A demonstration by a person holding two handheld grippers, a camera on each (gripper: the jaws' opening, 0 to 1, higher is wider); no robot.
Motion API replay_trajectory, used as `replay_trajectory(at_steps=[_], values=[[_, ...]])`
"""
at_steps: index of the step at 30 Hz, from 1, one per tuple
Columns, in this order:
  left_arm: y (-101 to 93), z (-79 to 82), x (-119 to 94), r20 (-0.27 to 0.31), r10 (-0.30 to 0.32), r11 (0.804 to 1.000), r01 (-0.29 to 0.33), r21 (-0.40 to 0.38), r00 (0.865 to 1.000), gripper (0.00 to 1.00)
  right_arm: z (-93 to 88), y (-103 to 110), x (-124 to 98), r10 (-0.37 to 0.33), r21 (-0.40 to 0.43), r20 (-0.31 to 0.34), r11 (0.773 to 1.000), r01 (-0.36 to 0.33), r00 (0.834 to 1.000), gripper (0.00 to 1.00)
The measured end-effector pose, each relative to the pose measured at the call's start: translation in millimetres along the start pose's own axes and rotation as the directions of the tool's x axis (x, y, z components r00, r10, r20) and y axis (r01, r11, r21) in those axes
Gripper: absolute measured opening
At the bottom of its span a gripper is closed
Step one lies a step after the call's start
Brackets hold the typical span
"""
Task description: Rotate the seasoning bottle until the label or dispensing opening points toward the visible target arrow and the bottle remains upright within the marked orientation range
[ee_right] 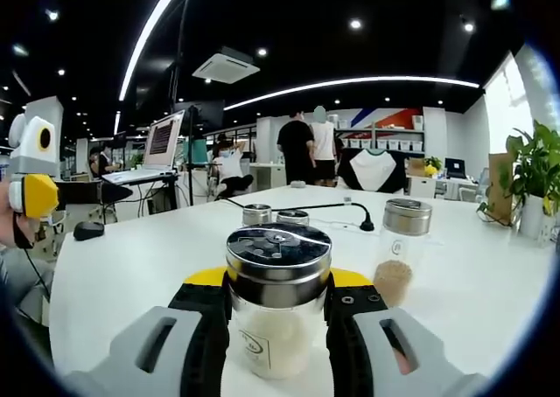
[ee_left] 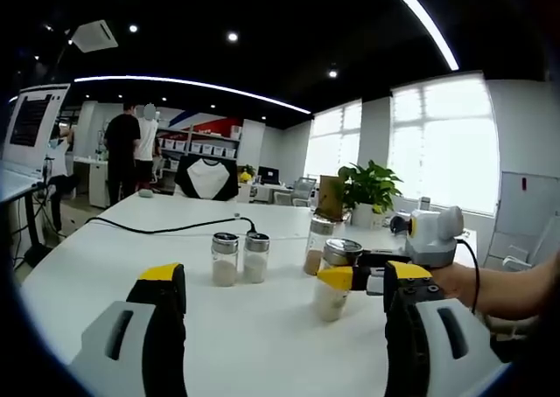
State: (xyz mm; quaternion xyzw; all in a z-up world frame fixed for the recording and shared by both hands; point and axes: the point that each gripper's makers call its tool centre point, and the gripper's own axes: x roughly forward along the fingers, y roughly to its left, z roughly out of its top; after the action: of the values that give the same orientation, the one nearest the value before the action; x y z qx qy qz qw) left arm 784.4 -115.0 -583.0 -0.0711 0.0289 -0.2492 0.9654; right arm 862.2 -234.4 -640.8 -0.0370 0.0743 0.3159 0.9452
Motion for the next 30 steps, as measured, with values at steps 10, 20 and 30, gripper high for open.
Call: replay_trajectory(at_steps=[10, 20, 30], values=[[-0.3, -2.8, 2.0, -0.01, 0.0, 1.0, 0.0, 0.0, 1.0, 0.99, 0.0, 3.2, -1.2, 0.027, -0.02, -0.009, 0.999, -0.027, 1.0, 0.4], [1.4, -5.6, 3.3, -0.024, 0.006, 1.0, -0.006, 0.012, 1.0, 0.99, -0.2, 4.9, -2.2, 0.026, -0.007, -0.003, 1.0, -0.026, 1.0, 0.4], [-1.6, -3.8, 5.2, -0.022, -0.003, 1.0, 0.003, 0.009, 1.0, 0.98, -1.7, 2.9, -2.1, 0.026, -0.005, -0.019, 1.0, -0.026, 0.999, 0.4]])
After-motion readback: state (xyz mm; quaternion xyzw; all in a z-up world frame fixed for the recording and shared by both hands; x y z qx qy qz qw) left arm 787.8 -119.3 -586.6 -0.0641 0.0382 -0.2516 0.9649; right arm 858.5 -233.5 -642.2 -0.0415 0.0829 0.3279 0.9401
